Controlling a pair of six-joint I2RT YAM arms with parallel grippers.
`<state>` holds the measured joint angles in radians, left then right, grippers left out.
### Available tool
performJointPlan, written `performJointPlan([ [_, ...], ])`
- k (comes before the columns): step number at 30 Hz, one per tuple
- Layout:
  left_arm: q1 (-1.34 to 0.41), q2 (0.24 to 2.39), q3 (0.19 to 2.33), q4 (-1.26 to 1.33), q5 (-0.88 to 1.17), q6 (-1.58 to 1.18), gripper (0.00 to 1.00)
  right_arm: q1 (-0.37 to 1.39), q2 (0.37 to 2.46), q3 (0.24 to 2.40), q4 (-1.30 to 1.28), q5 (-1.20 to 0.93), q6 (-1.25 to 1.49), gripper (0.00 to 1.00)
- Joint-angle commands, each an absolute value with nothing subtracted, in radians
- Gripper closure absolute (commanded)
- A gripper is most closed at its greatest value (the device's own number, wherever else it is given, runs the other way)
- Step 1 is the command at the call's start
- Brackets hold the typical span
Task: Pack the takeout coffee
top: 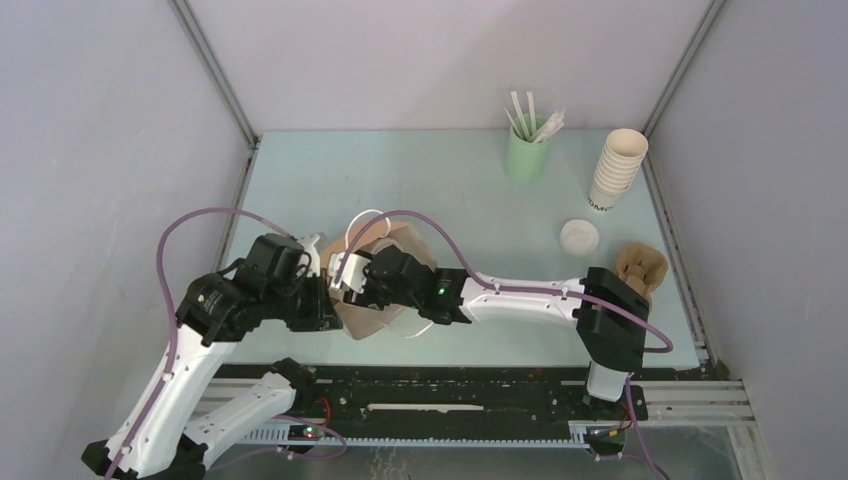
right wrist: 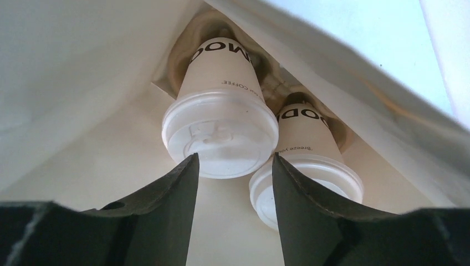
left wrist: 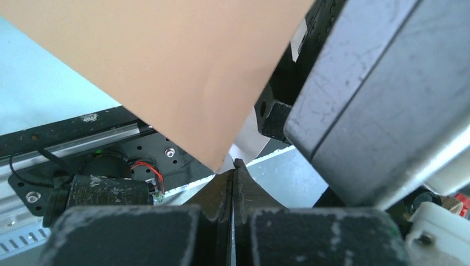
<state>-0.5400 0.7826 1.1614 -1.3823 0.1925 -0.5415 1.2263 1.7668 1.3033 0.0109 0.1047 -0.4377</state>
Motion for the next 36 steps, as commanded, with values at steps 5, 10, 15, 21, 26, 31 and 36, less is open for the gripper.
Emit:
performJointPlan([
  [5, -0.545, 0.854, 1.281, -1.328, 0.276, -0.512, 1.0, 1.237, 1.818, 1.374, 0.061, 0.144, -0.415, 0.4],
  [10, -0.544, 0.891, 1.322, -1.318, 0.338, -0.511, 1.0, 1.226, 1.801, 1.378, 0.058, 0.163, -0.387, 0.4],
  [15, -0.545, 0.932, 1.385, -1.304, 0.383, -0.508, 1.0, 1.2, 1.747, 1.378, -0.044, 0.173, -0.387, 0.4],
  [21, -0.545, 0.994, 1.455, -1.279, 0.46, -0.511, 1.0, 1.198, 1.681, 1.39, -0.199, 0.163, -0.469, 0.4],
  [26, -0.545, 1.018, 1.478, -1.253, 0.524, -0.521, 1.0, 1.2, 1.66, 1.441, -0.332, 0.16, -0.462, 0.41],
  [31, -0.545, 1.005, 1.429, -1.214, 0.571, -0.536, 1.0, 1.198, 1.65, 1.463, -0.417, 0.14, -0.488, 0.41],
  [36, -0.538, 0.956, 1.347, -1.21, 0.534, -0.556, 1.0, 1.192, 1.705, 1.504, -0.478, 0.04, -0.5, 0.41],
])
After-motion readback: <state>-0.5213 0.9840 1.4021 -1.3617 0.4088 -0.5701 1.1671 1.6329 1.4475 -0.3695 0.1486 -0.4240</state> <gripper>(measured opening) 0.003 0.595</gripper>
